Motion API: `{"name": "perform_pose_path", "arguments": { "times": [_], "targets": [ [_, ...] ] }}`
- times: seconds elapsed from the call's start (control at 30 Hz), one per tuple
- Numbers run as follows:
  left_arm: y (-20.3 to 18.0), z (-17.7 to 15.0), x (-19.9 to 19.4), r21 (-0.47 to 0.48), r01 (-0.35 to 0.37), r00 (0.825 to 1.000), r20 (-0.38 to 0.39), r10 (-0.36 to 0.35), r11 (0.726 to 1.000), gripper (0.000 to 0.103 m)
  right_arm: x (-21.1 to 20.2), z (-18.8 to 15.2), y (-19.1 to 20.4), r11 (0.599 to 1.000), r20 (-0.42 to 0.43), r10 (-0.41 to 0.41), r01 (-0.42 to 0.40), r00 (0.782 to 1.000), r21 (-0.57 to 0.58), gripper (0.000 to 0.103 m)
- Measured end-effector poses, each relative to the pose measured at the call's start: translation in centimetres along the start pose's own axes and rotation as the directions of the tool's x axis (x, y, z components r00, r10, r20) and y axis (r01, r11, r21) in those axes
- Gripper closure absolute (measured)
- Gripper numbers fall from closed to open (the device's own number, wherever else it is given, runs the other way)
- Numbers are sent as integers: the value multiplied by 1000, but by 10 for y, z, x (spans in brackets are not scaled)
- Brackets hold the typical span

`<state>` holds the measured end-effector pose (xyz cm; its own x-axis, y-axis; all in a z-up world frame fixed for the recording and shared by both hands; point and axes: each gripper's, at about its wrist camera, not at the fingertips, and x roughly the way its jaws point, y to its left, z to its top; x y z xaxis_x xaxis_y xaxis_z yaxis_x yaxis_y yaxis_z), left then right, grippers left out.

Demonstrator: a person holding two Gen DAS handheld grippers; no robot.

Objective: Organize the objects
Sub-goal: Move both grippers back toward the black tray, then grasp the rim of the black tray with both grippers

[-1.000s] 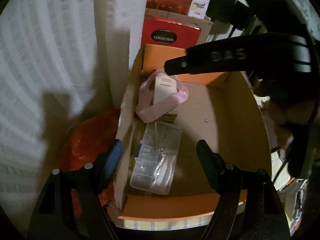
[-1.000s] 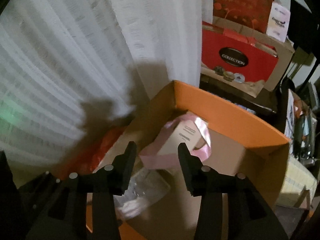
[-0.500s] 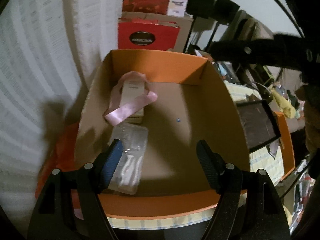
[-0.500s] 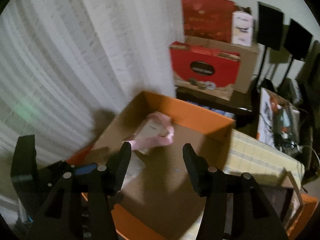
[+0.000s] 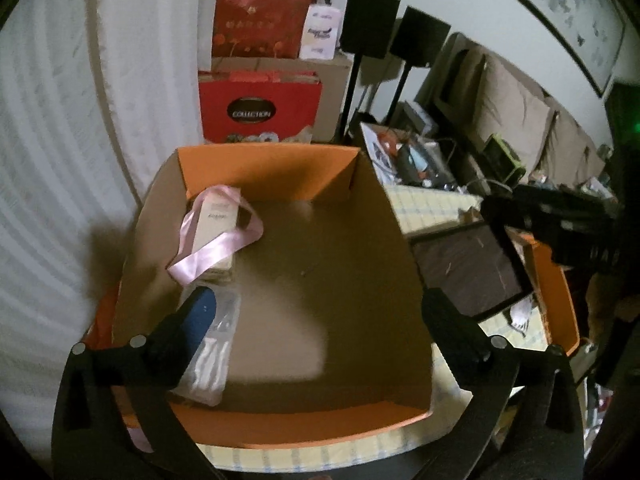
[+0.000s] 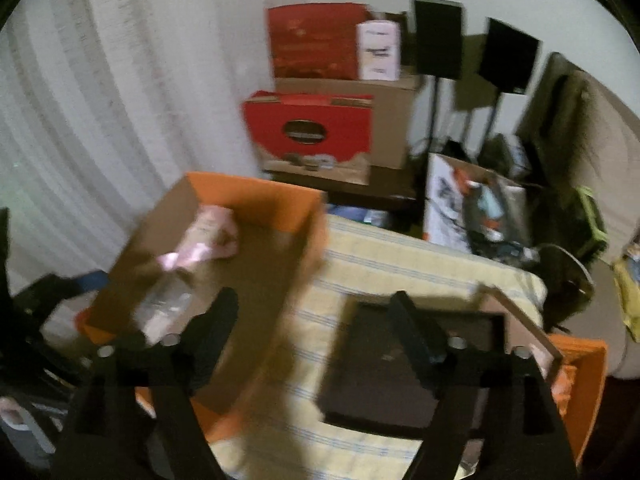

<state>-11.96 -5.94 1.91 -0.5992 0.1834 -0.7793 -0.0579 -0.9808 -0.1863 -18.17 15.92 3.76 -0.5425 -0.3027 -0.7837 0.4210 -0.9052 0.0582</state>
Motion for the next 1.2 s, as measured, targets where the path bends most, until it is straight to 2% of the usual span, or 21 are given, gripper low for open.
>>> {"name": "perform_pose_path", "arguments": {
  "times": [0.27,0.43,0.67,0.77,0.83,0.9,1.0,1.1,1.2],
  "targets": [
    [-44,0,12,32,51,998,-27,-50,998,0,-10,-35,-65,991,-12,-104,105,994,81,21],
    [-75,-3,33,24,94,994,-64,-92,995,0,-5,-56,-97,979,-41,-162,165,986,115,21],
    [-115,-10,59,67,76,994,-85,-70,995,2,0,-80,-125,964,-63,-230,236,971,125,21],
    [-128,-13,72,96,45,995,-97,-36,994,11,6,-88,-135,961,-80,-237,246,968,130,24],
    [-135,-14,81,112,30,994,-104,-18,993,20,10,-92,-140,962,-91,-229,240,969,135,30],
    [-141,-16,87,130,-11,995,-93,23,991,22,14,-96,-143,963,-105,-219,233,970,138,42],
    [-146,-16,92,141,-49,996,-68,59,989,26,22,-101,-148,962,-124,-211,228,970,150,54],
    [-151,-14,92,169,-106,993,-37,113,980,45,26,-104,-152,961,-128,-203,223,971,165,59],
    [-153,-12,89,169,-101,994,-27,107,980,49,30,-106,-155,960,-129,-198,219,972,175,62]
  ]
}}
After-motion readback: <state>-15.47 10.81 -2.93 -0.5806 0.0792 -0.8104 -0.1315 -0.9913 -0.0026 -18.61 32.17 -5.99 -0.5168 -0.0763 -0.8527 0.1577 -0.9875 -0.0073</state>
